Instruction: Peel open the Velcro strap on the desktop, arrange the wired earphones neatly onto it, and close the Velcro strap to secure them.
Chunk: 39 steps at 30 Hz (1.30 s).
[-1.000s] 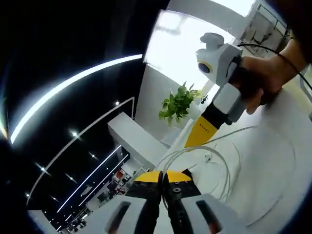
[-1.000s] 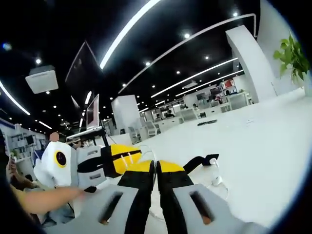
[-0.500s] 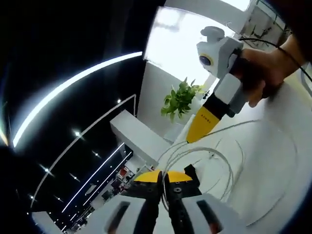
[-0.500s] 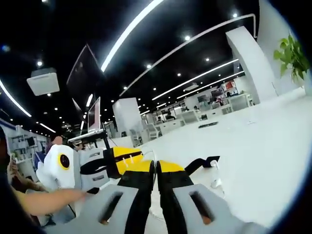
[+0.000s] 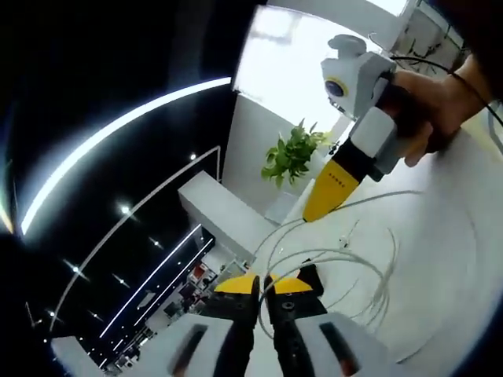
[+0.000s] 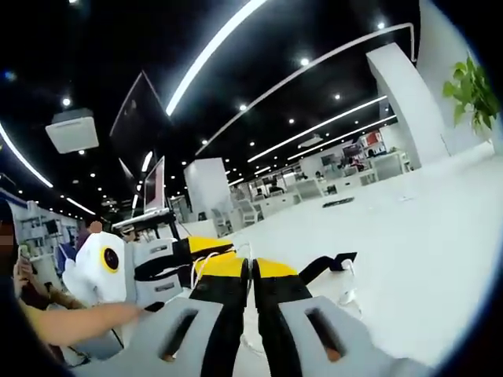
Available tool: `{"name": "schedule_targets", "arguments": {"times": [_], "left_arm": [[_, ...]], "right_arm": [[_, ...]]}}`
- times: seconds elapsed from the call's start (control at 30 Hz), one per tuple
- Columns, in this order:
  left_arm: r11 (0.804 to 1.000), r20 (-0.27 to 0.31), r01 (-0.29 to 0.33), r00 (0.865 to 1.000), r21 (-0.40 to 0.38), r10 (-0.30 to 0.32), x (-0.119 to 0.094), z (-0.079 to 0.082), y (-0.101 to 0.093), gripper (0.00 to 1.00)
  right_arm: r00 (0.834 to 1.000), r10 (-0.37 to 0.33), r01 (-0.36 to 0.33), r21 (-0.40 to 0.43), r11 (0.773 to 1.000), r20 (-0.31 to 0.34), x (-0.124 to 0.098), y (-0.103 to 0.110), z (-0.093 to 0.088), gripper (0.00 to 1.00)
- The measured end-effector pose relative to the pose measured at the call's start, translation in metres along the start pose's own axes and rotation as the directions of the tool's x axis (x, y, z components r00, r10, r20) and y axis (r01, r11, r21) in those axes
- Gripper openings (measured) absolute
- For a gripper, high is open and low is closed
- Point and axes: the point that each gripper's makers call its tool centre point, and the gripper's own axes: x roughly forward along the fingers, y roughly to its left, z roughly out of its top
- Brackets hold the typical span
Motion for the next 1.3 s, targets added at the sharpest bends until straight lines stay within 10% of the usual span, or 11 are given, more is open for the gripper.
{"name": "schedule_targets", "arguments": {"times": [1.3], "left_arm": [[0.999, -0.026, 0.000, 1.000, -0.052, -0.002, 0.001, -0.006, 0.001, 0.15]], "right_arm": [[0.995, 0.103, -0.103, -0.021, 0.994, 0.007, 0.001, 0.022, 0.001, 0.05]]}}
